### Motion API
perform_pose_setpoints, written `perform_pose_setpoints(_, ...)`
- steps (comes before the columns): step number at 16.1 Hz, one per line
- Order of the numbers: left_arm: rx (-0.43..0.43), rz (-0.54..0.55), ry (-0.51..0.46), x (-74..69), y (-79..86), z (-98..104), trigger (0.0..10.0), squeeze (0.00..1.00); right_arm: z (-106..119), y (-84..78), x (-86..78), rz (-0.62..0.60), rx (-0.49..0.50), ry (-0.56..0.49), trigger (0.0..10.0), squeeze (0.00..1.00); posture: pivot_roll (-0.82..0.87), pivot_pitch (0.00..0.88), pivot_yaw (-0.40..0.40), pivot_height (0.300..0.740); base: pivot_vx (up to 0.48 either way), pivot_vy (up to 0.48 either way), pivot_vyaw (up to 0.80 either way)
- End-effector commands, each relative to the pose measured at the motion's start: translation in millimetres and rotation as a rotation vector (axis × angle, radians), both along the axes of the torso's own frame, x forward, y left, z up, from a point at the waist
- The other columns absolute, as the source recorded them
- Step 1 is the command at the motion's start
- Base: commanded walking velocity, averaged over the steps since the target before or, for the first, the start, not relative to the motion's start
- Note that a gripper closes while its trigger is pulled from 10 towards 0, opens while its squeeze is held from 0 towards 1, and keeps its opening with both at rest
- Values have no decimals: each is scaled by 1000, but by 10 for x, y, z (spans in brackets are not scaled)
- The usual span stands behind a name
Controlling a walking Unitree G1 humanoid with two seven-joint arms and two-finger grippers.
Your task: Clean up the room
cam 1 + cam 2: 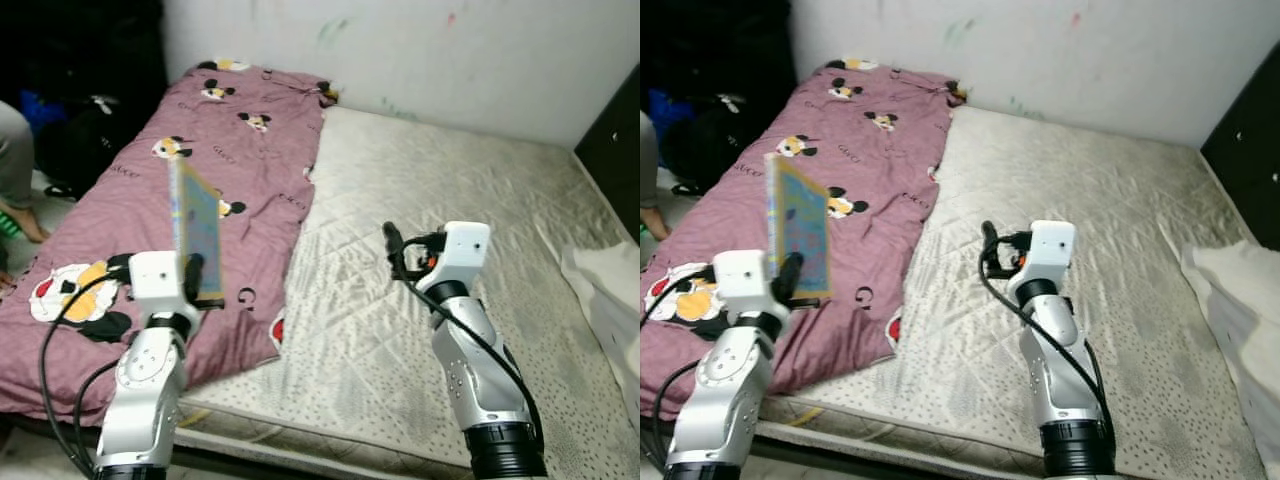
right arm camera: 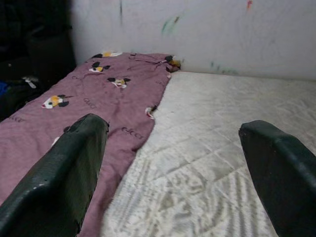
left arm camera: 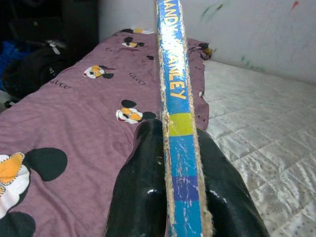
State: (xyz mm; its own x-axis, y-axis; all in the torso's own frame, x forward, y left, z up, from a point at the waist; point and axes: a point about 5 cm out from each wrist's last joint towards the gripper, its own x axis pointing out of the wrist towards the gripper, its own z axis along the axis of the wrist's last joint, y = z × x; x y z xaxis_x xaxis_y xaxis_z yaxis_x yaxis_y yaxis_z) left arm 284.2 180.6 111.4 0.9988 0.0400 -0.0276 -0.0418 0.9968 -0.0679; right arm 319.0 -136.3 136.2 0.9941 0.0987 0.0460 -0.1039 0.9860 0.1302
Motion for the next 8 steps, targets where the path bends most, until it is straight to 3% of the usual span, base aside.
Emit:
perform_pose_setpoints(1,-8,-47,-47,26,-135,91,10000,0,13,-134,-1,-42,-12,3,10000,0,-69,47,-80,740,0,-304,0)
perform_pose_setpoints(2,-9,-49,-46,28,-143,92,10000,0,15,-134,4,-42,-13,5,10000,0,-68,48,-80,740,0,-304,0)
perform_pose_setpoints(6,-7,-49,-41,26,-138,79,10000,0,16,-112,8,-37,-12,4,10000,0,-66,48,-81,740,0,-296,-581)
perform_pose_setpoints(8,-5,-48,-38,28,-139,74,10000,0,23,-103,18,-31,-13,0,10000,0,-65,46,-82,740,0,-259,0)
